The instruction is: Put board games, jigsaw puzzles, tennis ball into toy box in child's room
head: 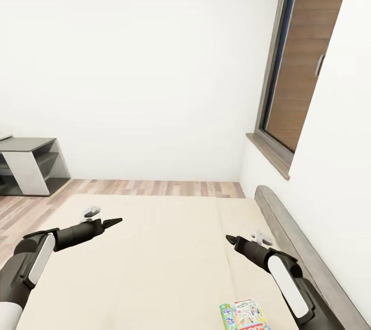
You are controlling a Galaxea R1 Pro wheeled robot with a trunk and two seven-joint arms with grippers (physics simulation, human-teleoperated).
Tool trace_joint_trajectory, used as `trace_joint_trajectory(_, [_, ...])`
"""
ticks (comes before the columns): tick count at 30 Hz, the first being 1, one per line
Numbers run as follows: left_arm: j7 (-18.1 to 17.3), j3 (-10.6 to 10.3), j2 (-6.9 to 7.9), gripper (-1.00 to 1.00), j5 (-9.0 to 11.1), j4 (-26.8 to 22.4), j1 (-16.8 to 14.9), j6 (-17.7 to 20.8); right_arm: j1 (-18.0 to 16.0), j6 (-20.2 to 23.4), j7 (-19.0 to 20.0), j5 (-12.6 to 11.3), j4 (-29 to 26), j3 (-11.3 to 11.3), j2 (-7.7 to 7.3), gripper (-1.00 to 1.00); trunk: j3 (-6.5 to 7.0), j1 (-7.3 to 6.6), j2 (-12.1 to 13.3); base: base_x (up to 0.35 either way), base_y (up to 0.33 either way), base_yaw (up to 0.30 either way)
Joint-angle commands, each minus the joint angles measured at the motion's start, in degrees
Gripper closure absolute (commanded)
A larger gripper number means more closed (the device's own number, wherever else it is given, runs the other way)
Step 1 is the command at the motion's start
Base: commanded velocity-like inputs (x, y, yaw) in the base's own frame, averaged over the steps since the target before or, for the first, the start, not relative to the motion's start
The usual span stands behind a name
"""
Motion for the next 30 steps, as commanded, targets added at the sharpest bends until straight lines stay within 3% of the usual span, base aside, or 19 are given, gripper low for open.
trace_joint_trajectory(1, [-0.1,0.1,-0.01,-1.0,0.1,0.0,0.0,0.3,0.0,0.1,-0.5,-0.6,-0.1,0.1,-0.06,-1.0,-0.08,0.03,-0.1,0.0,-0.16,0.0])
trace_joint_trajectory(14, [-0.1,0.0,-0.01,-1.0,0.1,0.0,0.0,0.3,0.0,0.1,-0.5,-0.6,-0.1,0.1,-0.06,-1.0,-0.08,0.03,-0.1,-0.027,-0.161,0.0])
trace_joint_trajectory(30, [-0.1,0.0,-0.01,-1.0,0.1,0.0,0.0,0.3,0.0,0.1,-0.5,-0.6,-0.1,0.1,-0.06,-1.0,-0.08,0.03,-0.1,-0.005,-0.037,0.0])
